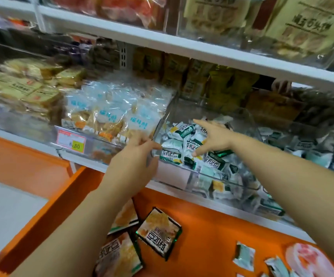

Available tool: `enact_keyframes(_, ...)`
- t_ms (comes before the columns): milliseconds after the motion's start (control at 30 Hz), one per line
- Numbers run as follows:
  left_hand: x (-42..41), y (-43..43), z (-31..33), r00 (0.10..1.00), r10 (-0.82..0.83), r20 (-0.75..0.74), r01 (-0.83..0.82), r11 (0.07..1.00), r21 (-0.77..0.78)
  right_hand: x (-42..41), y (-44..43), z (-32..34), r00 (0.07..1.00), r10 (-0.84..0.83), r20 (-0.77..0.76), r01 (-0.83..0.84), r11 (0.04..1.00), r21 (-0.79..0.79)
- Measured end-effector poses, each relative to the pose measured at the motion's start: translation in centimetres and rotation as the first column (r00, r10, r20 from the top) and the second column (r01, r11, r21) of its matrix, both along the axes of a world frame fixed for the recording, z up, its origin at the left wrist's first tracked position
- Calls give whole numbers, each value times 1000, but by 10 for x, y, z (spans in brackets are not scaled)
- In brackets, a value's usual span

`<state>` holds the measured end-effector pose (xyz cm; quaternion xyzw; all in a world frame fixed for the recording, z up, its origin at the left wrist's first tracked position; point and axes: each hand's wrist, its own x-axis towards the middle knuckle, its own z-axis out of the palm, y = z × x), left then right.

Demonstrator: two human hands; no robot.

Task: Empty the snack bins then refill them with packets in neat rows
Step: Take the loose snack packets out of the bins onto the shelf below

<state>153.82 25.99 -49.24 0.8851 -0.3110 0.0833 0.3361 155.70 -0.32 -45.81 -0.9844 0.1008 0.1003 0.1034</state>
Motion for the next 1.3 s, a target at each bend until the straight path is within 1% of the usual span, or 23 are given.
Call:
enact_keyframes(67, 2, 0, -1, 1000, -10, -3, 10, 1000, -9, 11, -1, 0, 998, 22, -63, -22, 1000, 2)
enact_keyframes(100, 4, -1, -2, 1000, -13, -3, 13, 1000, -15, 14, 0, 1, 996, 33, -82, -36, 999, -31)
enact_keyframes(200, 9, 0, -4, 999, -36, 5, 36, 999, -17, 14, -1, 5, 992, 94, -86, -108, 979, -171)
enact_keyframes(267, 10, 0, -6, 999, -48, 9, 48, 999, -13, 11, -4, 9, 988, 136, -78, -149, 969, -198)
enact_keyframes(367, 9, -1, -6, 999, -41, 10, 41, 999, -4, 10, -12, 12, 990, 110, -88, -121, 982, -143)
enact_keyframes(467, 8, -2, -5, 1000, -28, 8, 28, 1000, 10, 9, -8, 8, 986, 73, -150, -81, 996, -45)
enact_keyframes(533, 7, -2, -5, 1000, -23, 11, 23, 1000, 17, 7, -3, 7, 981, 77, -179, -84, 996, -31)
enact_keyframes(633, 8, -2, -3, 1000, -24, 5, 24, 1000, 10, -2, 2, 8, 983, 111, -148, -115, 993, -17)
enact_keyframes(767, 9, -2, -3, 1000, -26, 2, 26, 1000, 2, -18, 8, 8, 985, 167, -53, -165, 986, 36)
enact_keyframes(900, 7, -2, -4, 999, -38, 16, 38, 999, 1, -22, 15, 14, 979, 193, -56, -183, 971, 155)
enact_keyframes(967, 7, -2, -4, 999, -41, 29, 41, 999, 6, -20, 21, 17, 965, 252, -74, -242, 962, 125)
enact_keyframes(1033, 7, -3, -4, 999, -40, 25, 40, 999, 14, -15, 25, 22, 946, 289, -149, -281, 957, 68)
enact_keyframes(1133, 8, -2, -3, 999, -48, 24, 48, 999, 18, -7, 27, 31, 899, 270, -345, -263, 962, 67)
enact_keyframes(1200, 8, -2, -3, 998, -53, 25, 52, 998, 18, -3, 31, 33, 877, 263, -403, -265, 963, 52)
enact_keyframes(1300, 9, -2, -3, 999, -50, 17, 49, 998, 26, -2, 39, 33, 840, 323, -435, -368, 930, -20)
